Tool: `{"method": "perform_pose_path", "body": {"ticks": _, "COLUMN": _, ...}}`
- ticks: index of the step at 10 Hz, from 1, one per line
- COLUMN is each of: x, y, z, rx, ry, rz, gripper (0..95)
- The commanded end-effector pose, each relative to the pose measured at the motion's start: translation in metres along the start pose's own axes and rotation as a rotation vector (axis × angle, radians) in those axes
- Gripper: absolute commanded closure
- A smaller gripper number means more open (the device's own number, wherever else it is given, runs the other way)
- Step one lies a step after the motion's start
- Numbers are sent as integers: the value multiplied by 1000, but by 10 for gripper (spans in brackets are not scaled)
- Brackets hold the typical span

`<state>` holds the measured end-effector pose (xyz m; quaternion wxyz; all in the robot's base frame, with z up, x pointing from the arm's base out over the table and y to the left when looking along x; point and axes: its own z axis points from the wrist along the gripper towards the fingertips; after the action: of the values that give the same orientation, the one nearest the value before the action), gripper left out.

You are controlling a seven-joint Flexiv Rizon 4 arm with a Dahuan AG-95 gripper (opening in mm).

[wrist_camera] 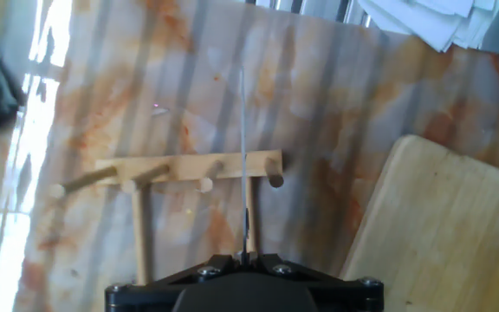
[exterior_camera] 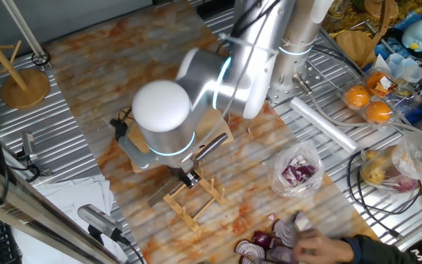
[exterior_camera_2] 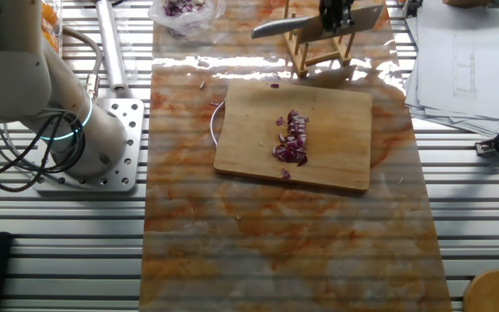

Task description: Chop the onions

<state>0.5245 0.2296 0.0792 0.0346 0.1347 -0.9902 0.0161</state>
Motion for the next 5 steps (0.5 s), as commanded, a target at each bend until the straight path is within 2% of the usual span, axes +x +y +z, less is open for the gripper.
{"method": "perform_pose_path", "body": {"ticks": 1, "x": 2, "y": -7, "z": 16, "rx": -14, "ry": -9, "rz": -63, "gripper": 950}}
{"method": "perform_pose_path", "body": {"ticks": 4, "x": -3, "y": -11, "z": 33, "rx": -13, "ry": -15, "rz": -75, "gripper": 950}}
{"method": "perform_pose_path", "body": {"ticks": 5, "x": -3, "y": -12, "z": 34, "rx": -14, "ry": -15, "rz": -71, "gripper": 950}}
